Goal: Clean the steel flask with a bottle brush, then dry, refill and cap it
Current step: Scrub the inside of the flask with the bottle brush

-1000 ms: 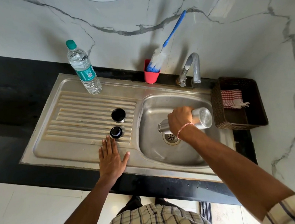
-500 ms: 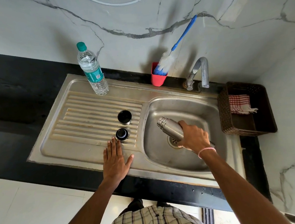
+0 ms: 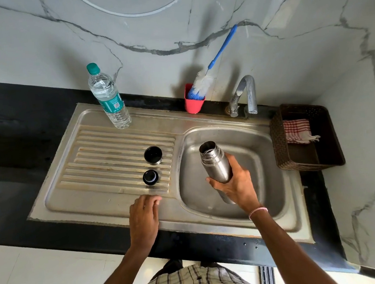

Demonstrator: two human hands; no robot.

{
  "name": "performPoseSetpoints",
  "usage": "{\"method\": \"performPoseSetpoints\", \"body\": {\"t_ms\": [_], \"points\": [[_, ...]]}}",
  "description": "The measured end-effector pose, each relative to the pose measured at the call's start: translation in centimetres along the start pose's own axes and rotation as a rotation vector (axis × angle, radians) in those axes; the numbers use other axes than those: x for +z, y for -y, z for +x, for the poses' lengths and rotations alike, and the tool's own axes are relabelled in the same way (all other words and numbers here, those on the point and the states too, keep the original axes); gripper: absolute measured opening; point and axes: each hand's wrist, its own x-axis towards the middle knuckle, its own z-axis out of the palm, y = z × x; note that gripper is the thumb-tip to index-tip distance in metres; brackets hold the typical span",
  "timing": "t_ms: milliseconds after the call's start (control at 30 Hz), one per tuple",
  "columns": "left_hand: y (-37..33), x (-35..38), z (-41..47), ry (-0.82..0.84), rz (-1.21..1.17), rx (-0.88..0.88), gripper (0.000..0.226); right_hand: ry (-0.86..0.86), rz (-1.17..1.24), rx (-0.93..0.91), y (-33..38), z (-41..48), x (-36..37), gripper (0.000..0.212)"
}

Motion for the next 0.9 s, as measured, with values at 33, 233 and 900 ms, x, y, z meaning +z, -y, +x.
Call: {"method": "performPoseSetpoints", "body": {"t_ms": [33,233,900], "points": [[-0.8,-0.1,0.4,0.013,-0.051,-0.003,0.016,-0.015,0.028,-0.013,0.2,0.0,0.1,0.072],[-7.2,-0.3,5.9,0.214,-0.301,0.029,0.052,0.015,0.154,0.013,0.8,0.5,0.8,0.073],[-10.7,-3.1,19.1,0.071,-0.666,-0.195,0.074,-0.083,-0.865,-0.777,16.0,19.3,-12.4,0.023]]}}
